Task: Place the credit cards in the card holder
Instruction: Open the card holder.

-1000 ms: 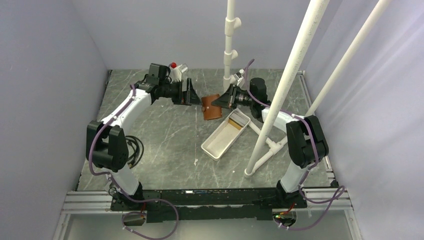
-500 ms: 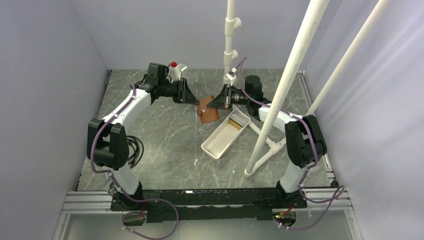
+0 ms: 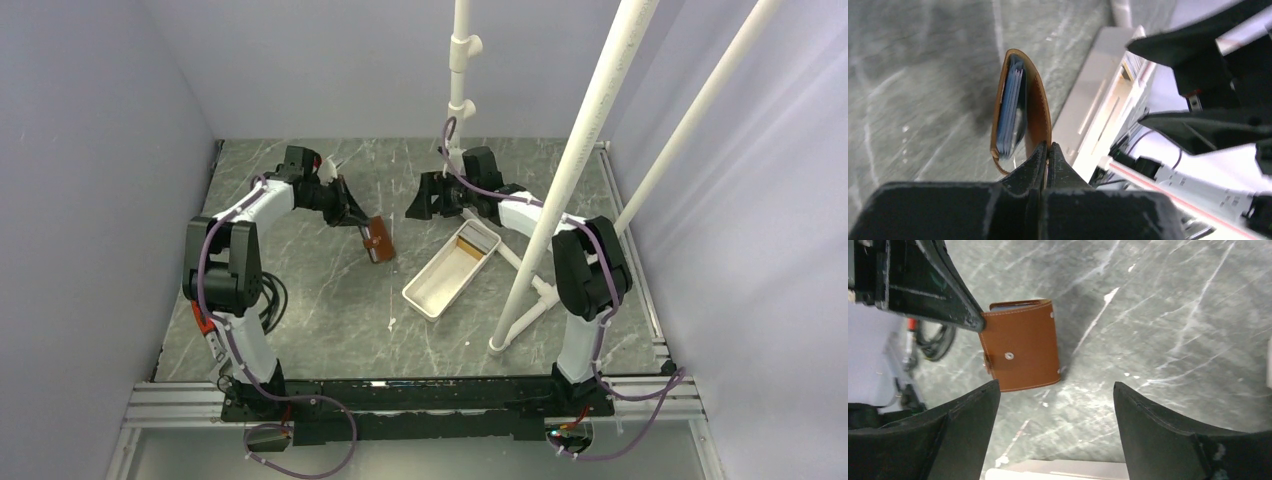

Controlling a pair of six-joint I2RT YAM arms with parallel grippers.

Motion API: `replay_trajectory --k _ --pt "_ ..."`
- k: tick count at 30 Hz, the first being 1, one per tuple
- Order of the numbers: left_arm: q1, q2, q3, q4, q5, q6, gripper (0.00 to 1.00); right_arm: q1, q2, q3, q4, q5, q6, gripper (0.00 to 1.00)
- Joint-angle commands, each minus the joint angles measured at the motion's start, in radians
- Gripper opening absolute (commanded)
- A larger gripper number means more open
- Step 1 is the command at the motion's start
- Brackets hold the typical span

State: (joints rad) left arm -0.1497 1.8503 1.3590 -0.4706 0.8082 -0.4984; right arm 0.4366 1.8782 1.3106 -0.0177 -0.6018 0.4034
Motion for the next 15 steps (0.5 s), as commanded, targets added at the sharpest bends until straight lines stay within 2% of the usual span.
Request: replay_trajectory --k 1,8,12,15 --pt "0.010 0.002 0.019 -0.051 -0.142 -0.227 0.00 0.034 0.018 0.076 -0.077 0.102 -0.247 0.87" --pt "-0.007 0.091 0.051 -0.063 -0.233 -0.541 0.00 0.107 0.061 0.105 -0.102 0.115 -0.321 0.91" --pt "-0.018 0.085 0.058 -0.066 -0.301 -0.646 0.00 0.151 0.076 0.084 -0.087 0.143 -0.361 0.91" --pt "-0.030 0.102 0.102 -0.086 -0.319 -0.676 0.00 0.169 0.096 0.093 -0.095 0.161 -0.382 0.87"
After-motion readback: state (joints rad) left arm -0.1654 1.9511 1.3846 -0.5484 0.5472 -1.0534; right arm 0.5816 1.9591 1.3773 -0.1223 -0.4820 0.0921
